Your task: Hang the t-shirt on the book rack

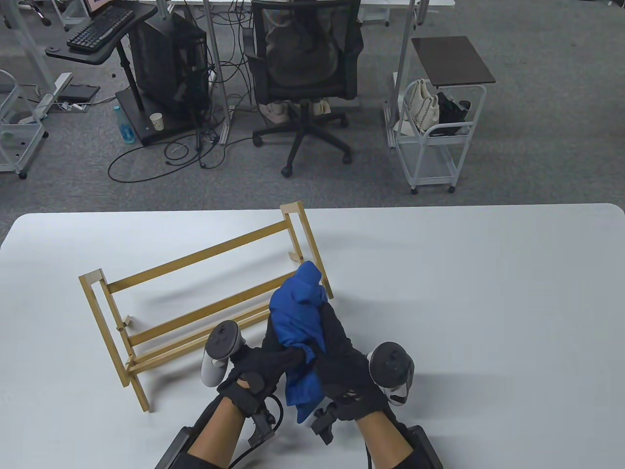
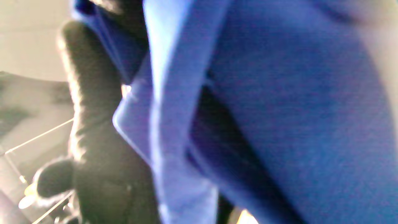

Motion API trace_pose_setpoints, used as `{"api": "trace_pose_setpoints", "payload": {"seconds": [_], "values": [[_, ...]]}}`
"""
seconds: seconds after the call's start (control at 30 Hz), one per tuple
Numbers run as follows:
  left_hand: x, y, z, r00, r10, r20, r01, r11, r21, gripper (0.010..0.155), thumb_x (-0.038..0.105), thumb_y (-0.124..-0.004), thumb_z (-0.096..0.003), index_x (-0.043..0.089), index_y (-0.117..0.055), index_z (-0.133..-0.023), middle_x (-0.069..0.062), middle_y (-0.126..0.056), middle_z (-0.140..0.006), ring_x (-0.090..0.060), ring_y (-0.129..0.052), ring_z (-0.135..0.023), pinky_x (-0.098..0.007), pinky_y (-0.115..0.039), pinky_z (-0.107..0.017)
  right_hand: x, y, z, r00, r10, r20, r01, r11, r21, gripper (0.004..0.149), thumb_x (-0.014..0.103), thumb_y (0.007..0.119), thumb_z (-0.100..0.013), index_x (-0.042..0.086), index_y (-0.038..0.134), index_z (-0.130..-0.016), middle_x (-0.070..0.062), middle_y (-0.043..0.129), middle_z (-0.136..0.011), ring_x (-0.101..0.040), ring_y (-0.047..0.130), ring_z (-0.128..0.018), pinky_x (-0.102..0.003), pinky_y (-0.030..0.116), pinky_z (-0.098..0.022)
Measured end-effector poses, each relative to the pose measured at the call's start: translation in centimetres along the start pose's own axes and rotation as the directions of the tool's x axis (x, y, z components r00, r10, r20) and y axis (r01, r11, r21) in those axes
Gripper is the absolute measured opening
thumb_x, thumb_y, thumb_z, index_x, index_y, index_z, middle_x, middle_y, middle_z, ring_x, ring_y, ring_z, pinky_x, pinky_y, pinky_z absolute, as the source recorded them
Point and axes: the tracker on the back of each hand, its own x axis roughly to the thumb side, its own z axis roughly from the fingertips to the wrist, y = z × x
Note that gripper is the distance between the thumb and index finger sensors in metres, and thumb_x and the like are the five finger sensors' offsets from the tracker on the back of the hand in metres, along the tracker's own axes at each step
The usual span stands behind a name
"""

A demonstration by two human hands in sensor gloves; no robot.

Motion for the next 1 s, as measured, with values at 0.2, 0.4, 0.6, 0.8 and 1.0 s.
{"api": "trace_pose_setpoints", "payload": {"seconds": [0.2, 0.4, 0.6, 0.8, 1.0], "values": [[-0.2, 0.2, 0.3, 1.000, 0.004, -0.011, -0.004, 1.000, 0.004, 0.103, 0.067, -0.070, -0.0594, 0.040, 0.020, -0.101, -0.024, -0.006, -0.121, -0.049, -0.034, -0.113, -0.066, -0.052, -0.076, -0.5, 0.6, 0.0, 0.999, -0.038, -0.023, 0.040, 0.996, 0.081, 0.067, 0.026, 0.069, -0.061, 0.029, 0.027, -0.113, -0.017, 0.034, -0.115, -0.048, 0.050, -0.101, -0.068, 0.057, -0.067], [-0.1, 0.2, 0.5, 0.999, 0.038, -0.018, -0.038, 0.999, -0.020, 0.096, 0.055, -0.067, -0.0646, 0.042, 0.021, -0.099, -0.023, -0.004, -0.120, -0.050, -0.030, -0.112, -0.068, -0.049, -0.077, -0.5, 0.6, 0.0, 0.999, -0.026, -0.022, 0.029, 0.991, 0.133, 0.070, 0.023, 0.074, -0.060, 0.032, 0.029, -0.112, -0.015, 0.035, -0.116, -0.045, 0.049, -0.103, -0.069, 0.056, -0.068], [-0.2, 0.7, 0.7, 0.999, -0.024, -0.038, 0.026, 0.999, 0.030, 0.093, 0.052, -0.068, -0.0643, 0.046, 0.017, -0.101, -0.021, -0.011, -0.121, -0.048, -0.036, -0.113, -0.068, -0.054, -0.075, -0.8, 0.9, 0.0, 0.997, -0.040, -0.072, 0.056, 0.973, 0.226, 0.073, 0.023, 0.074, -0.060, 0.034, 0.024, -0.112, -0.014, 0.027, -0.117, -0.045, 0.038, -0.106, -0.071, 0.048, -0.070], [-0.2, 0.8, 1.1, 0.994, -0.085, -0.072, 0.091, 0.991, 0.093, 0.090, 0.047, -0.072, -0.0626, 0.053, 0.008, -0.103, -0.019, -0.024, -0.121, -0.046, -0.050, -0.110, -0.065, -0.067, -0.070, -1.0, 0.8, 0.1, 0.992, -0.086, -0.096, 0.107, 0.965, 0.240, 0.072, 0.027, 0.077, -0.060, 0.036, 0.027, -0.112, -0.014, 0.026, -0.118, -0.045, 0.037, -0.106, -0.072, 0.047, -0.070], [0.4, 0.5, 1.5, 0.975, -0.189, -0.114, 0.200, 0.976, 0.087, 0.088, 0.038, -0.068, -0.0650, 0.045, 0.011, -0.103, -0.021, -0.029, -0.117, -0.043, -0.056, -0.106, -0.060, -0.070, -0.069, -1.5, 0.7, 0.4, 0.981, -0.145, -0.130, 0.174, 0.951, 0.256, 0.069, 0.031, 0.076, -0.061, 0.036, 0.030, -0.113, -0.014, 0.026, -0.118, -0.046, 0.033, -0.105, -0.071, 0.044, -0.070]]}}
